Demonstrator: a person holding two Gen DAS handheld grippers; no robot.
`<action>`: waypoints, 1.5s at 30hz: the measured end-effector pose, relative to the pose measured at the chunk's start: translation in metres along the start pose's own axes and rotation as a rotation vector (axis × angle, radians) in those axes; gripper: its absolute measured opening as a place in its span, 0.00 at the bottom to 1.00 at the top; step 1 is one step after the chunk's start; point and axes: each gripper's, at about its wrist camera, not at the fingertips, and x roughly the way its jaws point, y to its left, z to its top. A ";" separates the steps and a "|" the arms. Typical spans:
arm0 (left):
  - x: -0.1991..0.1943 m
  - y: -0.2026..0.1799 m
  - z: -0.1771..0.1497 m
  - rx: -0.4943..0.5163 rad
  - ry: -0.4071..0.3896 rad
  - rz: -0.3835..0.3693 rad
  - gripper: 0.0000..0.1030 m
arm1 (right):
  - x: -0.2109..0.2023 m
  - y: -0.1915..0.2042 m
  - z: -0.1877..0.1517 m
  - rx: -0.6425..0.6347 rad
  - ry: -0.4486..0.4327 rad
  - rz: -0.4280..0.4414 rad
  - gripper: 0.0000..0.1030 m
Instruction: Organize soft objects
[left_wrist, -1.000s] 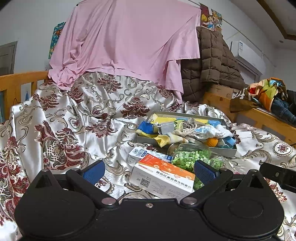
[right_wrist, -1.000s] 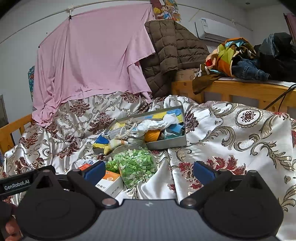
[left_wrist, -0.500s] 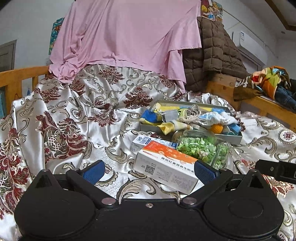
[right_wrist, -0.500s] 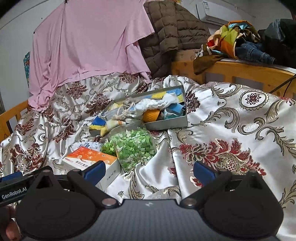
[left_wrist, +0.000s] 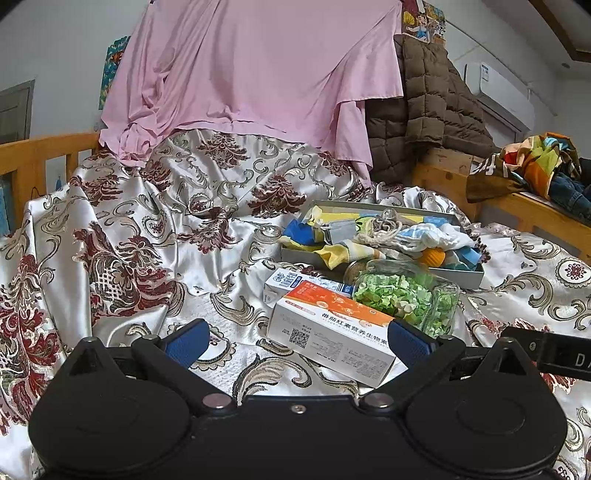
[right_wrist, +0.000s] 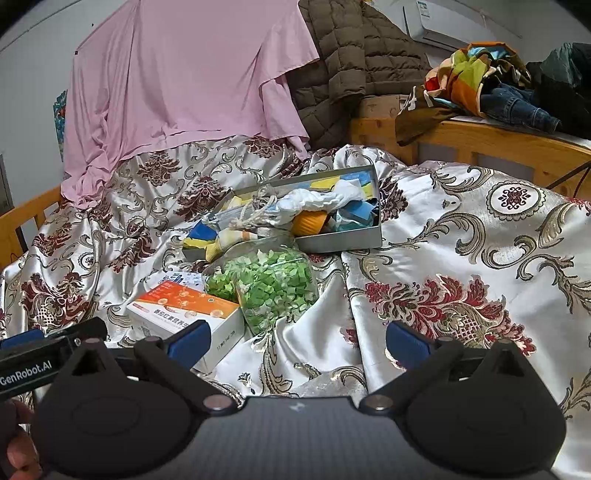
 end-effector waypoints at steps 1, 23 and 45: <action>0.000 0.000 0.000 0.000 -0.001 -0.001 0.99 | 0.000 0.000 0.000 -0.002 0.001 0.000 1.00; 0.000 -0.001 -0.001 0.000 0.006 0.001 0.99 | 0.002 0.000 -0.001 -0.006 0.010 0.001 1.00; 0.000 -0.001 -0.001 0.000 0.008 -0.001 0.99 | 0.003 0.000 -0.003 -0.007 0.015 0.000 1.00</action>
